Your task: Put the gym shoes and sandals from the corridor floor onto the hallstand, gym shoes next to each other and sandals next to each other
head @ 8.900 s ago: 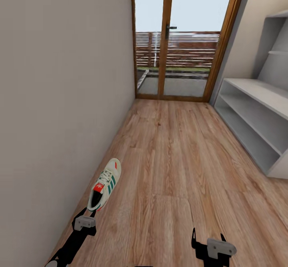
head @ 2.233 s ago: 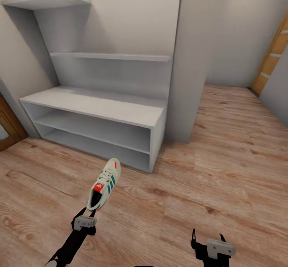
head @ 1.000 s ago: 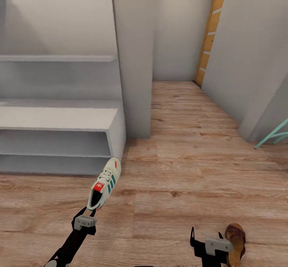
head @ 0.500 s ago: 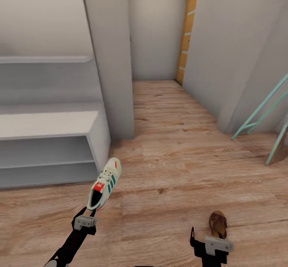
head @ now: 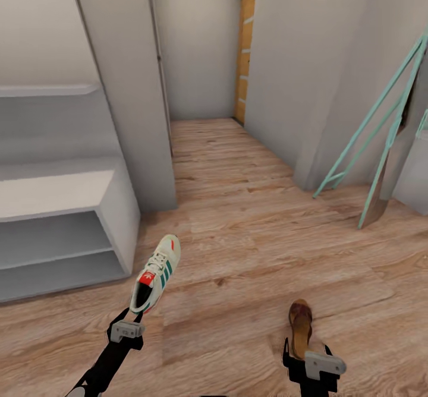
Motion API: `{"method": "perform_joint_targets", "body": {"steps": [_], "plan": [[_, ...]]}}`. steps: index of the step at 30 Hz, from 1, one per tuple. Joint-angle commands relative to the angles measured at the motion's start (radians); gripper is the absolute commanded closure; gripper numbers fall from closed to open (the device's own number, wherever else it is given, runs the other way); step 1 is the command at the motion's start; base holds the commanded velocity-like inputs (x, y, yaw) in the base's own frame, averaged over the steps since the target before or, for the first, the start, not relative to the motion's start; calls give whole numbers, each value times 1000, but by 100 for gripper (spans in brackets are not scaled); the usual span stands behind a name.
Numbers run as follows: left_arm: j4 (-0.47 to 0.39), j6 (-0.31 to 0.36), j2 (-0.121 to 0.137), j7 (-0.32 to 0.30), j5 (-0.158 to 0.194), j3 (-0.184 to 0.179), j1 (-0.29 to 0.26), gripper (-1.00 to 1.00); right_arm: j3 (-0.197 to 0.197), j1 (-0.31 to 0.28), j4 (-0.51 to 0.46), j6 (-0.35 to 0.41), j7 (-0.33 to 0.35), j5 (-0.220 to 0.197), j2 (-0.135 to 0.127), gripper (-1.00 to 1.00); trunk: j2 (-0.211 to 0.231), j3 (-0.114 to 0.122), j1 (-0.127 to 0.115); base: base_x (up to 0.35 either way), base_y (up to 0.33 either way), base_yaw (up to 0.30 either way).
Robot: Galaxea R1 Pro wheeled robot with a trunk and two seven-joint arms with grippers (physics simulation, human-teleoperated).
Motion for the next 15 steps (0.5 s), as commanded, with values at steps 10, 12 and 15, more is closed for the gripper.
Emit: {"method": "perform_joint_targets", "body": {"steps": [10,12,15], "plan": [[1,-1,-1,-7,0,3,-1,100,1,0,0,2,-6,7,0,-100,0,-1,0,0,0,-285],[1,-1,-1,-7,0,3,-1,100,1,0,0,2,-6,7,0,-100,0,-1,0,0,0,-284],[1,-1,-1,-7,0,3,0,100,1,0,0,2,-6,7,0,-100,0,-1,0,0,0,-283]]}}
